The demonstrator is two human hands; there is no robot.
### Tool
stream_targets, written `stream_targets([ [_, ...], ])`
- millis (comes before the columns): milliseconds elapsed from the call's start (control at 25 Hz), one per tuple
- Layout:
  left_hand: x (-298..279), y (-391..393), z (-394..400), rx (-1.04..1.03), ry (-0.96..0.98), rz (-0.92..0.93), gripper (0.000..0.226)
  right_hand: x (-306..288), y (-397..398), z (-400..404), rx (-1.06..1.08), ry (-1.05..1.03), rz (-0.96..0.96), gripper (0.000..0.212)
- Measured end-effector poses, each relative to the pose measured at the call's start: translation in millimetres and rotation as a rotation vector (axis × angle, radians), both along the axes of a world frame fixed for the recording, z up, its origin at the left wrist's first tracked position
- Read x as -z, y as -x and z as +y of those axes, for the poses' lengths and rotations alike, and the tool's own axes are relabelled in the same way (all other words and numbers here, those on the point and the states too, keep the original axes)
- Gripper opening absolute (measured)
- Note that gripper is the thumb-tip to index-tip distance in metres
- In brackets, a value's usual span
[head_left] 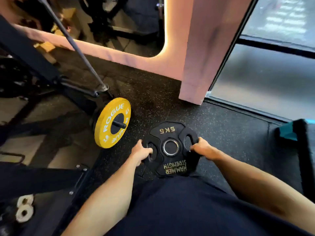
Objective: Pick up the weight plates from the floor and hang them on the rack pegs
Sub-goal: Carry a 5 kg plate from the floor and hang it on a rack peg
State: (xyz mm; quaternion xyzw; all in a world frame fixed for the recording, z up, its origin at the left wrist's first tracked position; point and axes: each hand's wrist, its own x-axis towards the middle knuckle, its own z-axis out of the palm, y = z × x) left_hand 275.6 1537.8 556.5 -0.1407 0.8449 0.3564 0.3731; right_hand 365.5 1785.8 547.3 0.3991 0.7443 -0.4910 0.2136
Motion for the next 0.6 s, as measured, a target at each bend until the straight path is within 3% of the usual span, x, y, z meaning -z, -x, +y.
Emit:
stream_targets([
  [160,-6,4,9,-0.297,0.021,-0.004,0.082,-6,81,24,-0.277,0.032,-0.052,0.031],
  [280,-9,7,16,-0.532,0.001,0.038,0.067,-11,139,25,-0.472,0.02,-0.051,0.046],
  [600,-22,36,-2,-0.851,-0.039,0.183,0.039,-17,244,-19,-0.744,0.061,0.025,0.047],
])
